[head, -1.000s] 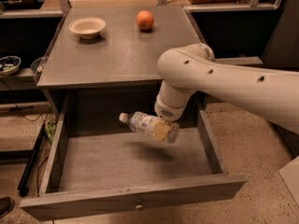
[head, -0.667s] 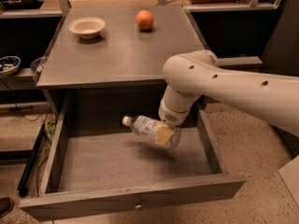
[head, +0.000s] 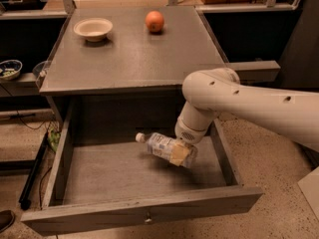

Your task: Place blue plastic bottle into top drawer

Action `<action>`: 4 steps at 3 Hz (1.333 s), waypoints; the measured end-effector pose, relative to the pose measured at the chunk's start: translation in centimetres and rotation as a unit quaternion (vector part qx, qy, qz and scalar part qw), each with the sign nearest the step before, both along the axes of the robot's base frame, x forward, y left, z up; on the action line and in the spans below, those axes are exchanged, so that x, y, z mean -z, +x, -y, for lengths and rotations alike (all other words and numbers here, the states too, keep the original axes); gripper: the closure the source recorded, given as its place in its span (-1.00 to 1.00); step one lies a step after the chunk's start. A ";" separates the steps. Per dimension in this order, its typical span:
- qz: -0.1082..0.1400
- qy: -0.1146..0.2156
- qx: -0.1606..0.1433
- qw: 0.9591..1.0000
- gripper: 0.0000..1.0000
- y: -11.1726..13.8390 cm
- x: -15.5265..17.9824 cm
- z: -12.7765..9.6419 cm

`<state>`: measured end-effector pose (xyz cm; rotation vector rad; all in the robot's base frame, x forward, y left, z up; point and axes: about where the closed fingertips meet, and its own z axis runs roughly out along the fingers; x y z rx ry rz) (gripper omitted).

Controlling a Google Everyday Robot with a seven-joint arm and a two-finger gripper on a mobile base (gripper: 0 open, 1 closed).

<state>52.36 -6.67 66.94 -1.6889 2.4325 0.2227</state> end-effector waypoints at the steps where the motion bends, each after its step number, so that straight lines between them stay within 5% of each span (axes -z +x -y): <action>1: -0.026 0.008 -0.010 1.000 1.00 -1.5 2.8 0.3; 4: -0.056 0.034 0.011 0.998 1.00 -2.6 5.9 1.2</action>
Offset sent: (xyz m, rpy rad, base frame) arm -0.0229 -0.0034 -0.0434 0.0292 0.0836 0.0406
